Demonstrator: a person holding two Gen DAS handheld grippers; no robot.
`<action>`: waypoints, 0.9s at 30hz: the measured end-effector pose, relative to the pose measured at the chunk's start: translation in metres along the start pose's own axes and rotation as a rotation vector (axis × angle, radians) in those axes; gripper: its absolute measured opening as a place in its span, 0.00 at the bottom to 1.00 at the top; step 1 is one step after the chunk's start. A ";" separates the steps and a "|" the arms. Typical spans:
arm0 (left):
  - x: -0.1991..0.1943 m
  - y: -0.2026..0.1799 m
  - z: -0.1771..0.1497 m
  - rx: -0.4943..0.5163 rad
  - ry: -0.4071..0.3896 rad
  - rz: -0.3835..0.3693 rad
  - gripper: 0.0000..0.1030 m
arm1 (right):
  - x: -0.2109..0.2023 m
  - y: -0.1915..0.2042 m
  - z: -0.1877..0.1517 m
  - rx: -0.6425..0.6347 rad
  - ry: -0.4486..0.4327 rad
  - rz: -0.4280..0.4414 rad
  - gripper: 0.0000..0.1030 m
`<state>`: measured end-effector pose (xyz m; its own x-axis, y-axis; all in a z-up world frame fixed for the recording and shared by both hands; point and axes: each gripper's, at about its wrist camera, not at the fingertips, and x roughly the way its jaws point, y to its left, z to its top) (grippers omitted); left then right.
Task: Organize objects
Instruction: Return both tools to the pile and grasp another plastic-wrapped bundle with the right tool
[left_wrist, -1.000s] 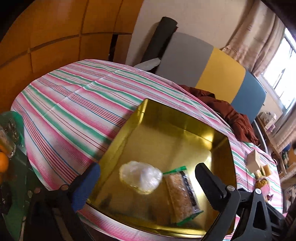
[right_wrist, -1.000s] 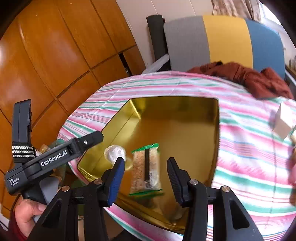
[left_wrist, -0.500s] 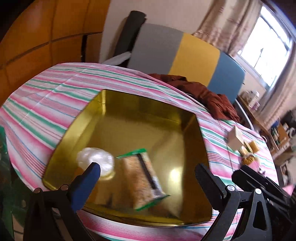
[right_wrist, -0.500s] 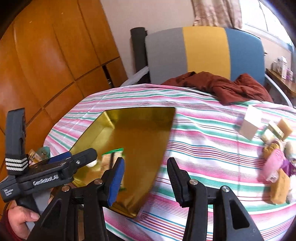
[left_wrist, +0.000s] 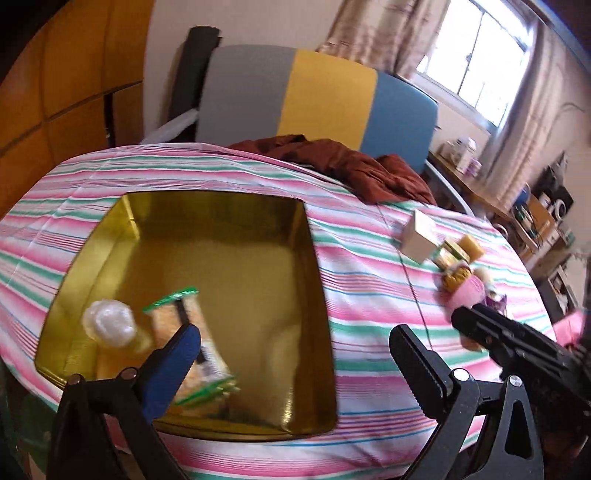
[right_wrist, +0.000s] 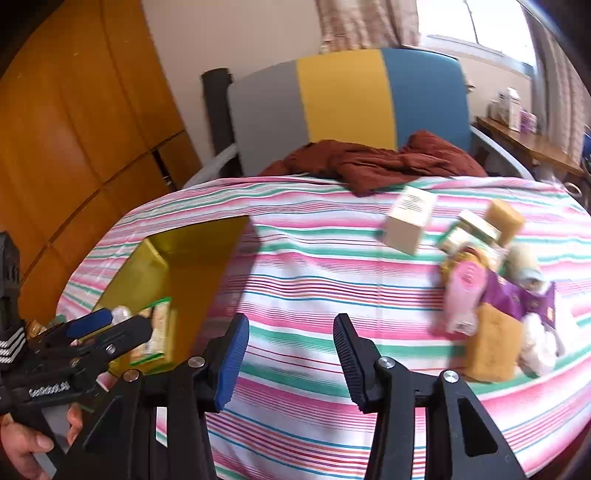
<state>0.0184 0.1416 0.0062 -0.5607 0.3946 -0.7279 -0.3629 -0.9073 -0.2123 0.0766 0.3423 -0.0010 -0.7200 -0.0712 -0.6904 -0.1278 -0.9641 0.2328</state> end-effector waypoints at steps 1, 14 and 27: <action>0.002 -0.006 -0.001 0.011 0.005 -0.008 1.00 | -0.001 -0.006 -0.001 0.003 -0.001 -0.010 0.47; 0.016 -0.078 -0.017 0.169 0.068 -0.112 1.00 | -0.036 -0.147 -0.037 0.143 0.023 -0.317 0.47; 0.044 -0.132 -0.032 0.272 0.178 -0.246 1.00 | -0.021 -0.215 -0.052 0.106 0.010 -0.356 0.48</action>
<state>0.0659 0.2735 -0.0188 -0.3033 0.5424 -0.7835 -0.6675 -0.7077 -0.2315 0.1549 0.5373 -0.0719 -0.6108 0.2605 -0.7477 -0.4393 -0.8972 0.0462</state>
